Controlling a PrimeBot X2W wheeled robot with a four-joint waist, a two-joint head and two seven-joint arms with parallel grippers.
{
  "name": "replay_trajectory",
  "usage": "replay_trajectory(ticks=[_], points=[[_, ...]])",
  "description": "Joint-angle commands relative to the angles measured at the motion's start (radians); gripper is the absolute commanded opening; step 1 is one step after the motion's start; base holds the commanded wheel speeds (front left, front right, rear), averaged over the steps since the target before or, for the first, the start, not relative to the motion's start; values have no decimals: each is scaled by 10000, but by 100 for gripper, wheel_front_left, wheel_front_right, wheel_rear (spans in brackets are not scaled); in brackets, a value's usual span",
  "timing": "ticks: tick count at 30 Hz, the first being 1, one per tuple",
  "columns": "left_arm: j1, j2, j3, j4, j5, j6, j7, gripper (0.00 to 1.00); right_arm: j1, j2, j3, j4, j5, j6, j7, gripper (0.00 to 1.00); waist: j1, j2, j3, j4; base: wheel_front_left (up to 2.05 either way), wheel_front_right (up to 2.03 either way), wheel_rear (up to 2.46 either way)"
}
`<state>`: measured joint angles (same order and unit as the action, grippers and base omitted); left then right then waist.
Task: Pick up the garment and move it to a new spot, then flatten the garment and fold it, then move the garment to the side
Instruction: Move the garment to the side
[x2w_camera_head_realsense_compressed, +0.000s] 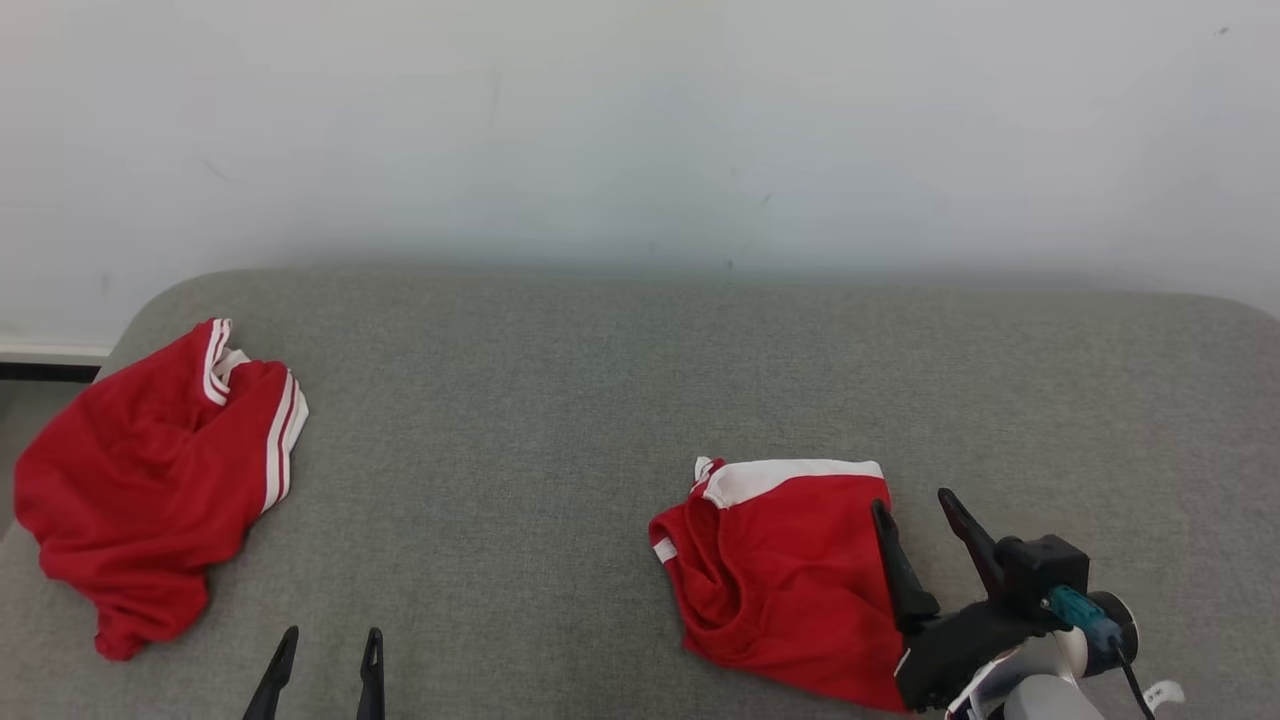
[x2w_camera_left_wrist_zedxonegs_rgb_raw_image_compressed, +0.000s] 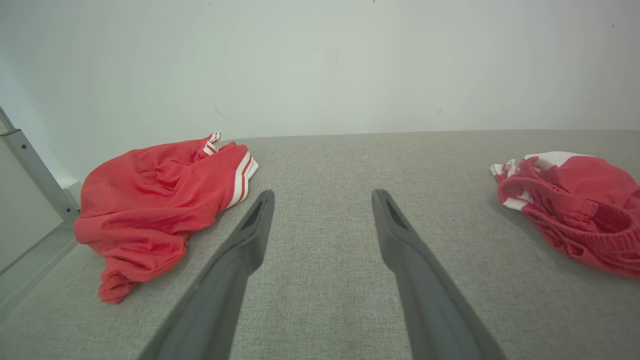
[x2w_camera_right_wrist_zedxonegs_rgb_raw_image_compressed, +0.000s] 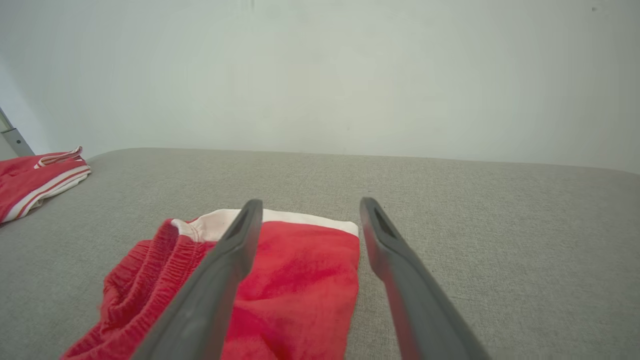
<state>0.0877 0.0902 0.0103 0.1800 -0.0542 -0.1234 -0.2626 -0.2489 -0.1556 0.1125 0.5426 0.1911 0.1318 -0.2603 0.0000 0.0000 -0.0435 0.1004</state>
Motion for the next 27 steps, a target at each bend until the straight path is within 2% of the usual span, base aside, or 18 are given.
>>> replay_trajectory(ticks=[1,10,22,23,24,27], points=[[-110,7,-14,25,-28,-23,-32,100,-93,-9,12,236,91,-24,-15,100,0,0,76,90,0,0,0],[-269,-19,-28,138,-74,-49,-32,100,-1376,152,8,3416,345,-24,266,100,0,0,372,293,0,0,0],[-518,-73,-103,254,-41,-69,-32,100,-2277,570,317,5999,864,-24,658,100,0,0,591,283,0,0,0],[-522,-77,-118,260,-41,-71,-32,100,-2315,622,412,6149,903,-24,798,91,0,0,602,290,0,0,0],[-528,-81,-133,269,-38,-72,-32,100,-2348,680,498,6228,991,-24,834,0,0,0,612,298,0,0,0],[-579,-104,-171,307,-54,-77,-32,100,-2493,622,763,6348,1081,-24,694,0,0,0,632,346,0,0,0]])
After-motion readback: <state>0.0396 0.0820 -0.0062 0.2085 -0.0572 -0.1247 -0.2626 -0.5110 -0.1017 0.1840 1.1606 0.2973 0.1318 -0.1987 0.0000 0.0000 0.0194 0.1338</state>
